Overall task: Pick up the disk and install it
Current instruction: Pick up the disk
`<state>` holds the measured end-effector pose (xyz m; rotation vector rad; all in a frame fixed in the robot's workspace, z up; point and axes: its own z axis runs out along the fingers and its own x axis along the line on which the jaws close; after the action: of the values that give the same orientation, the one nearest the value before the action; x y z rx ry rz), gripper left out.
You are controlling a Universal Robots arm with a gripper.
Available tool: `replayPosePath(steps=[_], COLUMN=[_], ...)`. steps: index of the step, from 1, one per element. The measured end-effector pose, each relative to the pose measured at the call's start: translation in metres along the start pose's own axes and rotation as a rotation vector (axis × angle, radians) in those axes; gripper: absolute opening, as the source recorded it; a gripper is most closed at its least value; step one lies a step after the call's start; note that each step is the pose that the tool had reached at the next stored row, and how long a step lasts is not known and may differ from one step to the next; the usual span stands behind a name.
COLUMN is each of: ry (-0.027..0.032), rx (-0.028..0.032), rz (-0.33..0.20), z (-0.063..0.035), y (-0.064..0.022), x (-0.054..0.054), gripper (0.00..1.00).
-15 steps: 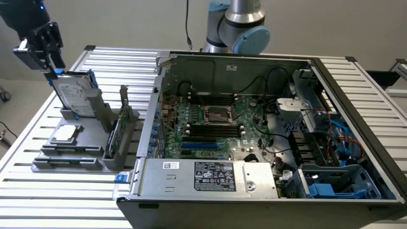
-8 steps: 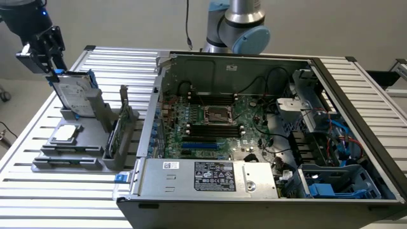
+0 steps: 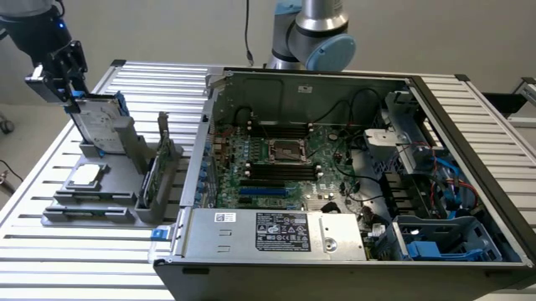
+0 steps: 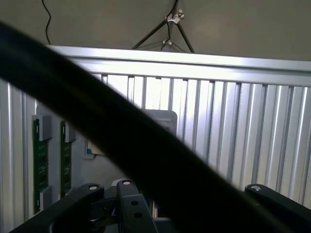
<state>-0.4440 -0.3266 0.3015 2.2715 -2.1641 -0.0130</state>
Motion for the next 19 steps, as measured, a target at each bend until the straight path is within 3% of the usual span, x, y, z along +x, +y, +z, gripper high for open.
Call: replayPosePath(steps=[11,19], ry=[-0.0012,-0.0090], rx=[-0.0001,0.0004], rz=[0.000,0.011], z=[0.0058,0.0067], y=[0.0007,0.0011], x=[0.0000,-0.0001], gripper=[0.54,0.54])
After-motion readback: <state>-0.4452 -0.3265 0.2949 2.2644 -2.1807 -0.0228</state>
